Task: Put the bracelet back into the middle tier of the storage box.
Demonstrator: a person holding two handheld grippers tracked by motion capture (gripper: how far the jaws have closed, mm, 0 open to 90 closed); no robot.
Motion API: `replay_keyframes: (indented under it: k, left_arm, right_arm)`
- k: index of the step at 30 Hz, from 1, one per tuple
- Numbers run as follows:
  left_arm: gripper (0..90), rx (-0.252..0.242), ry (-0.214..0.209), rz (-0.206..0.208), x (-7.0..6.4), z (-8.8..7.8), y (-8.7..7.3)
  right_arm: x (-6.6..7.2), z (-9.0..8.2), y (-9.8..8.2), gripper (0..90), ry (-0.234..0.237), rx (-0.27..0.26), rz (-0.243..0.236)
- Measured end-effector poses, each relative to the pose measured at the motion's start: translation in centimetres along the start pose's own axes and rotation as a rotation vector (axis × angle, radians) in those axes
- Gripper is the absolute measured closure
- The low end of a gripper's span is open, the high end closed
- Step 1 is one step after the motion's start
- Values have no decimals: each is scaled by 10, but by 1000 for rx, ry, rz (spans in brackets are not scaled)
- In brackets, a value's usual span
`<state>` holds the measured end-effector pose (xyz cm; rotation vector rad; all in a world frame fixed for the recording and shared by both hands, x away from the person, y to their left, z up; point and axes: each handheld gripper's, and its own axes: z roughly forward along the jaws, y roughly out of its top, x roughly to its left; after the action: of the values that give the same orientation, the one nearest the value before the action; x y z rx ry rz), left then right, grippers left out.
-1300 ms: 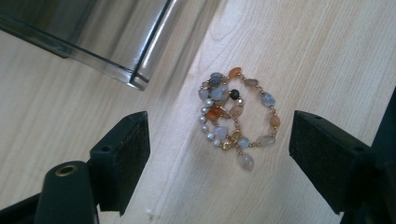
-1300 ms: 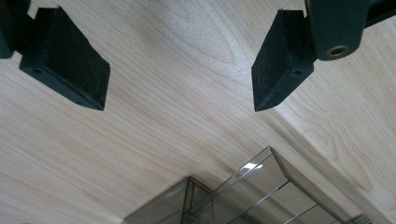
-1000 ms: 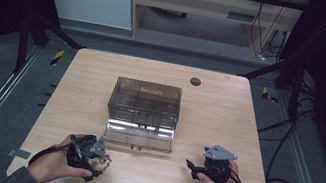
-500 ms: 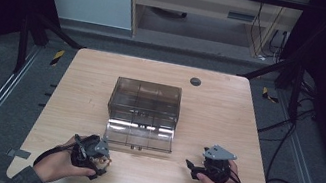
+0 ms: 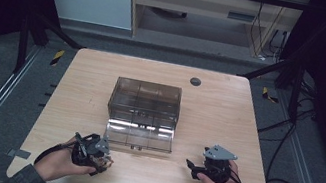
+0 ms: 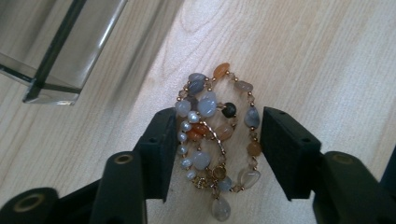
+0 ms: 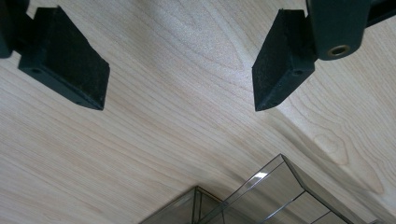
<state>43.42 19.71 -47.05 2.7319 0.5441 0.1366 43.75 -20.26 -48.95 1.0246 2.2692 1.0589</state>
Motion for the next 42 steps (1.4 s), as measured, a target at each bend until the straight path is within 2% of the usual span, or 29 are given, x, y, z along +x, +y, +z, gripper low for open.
replay_keyframes:
  k: [11,15,21,28,37,42]
  left_arm:
    - [748,25,4,20,0,-1,4]
    - [791,36,16,35,-3,-1,6]
    - [797,56,41,46,-6,-2,8]
    - [813,48,54,45,-5,-8,6]
    - [820,20,77,54,-6,-27,9]
    - [821,8,92,78,-9,-42,14]
  right_arm:
    - [1,1,0,196,4,2,-4]
    - [2,1,0,197,4,5,-9]
    - [2,1,0,197,4,6,-11]
    - [2,2,0,197,5,7,-8]
    - [2,1,0,196,4,8,-6]
    - [1,1,0,196,4,6,-5]
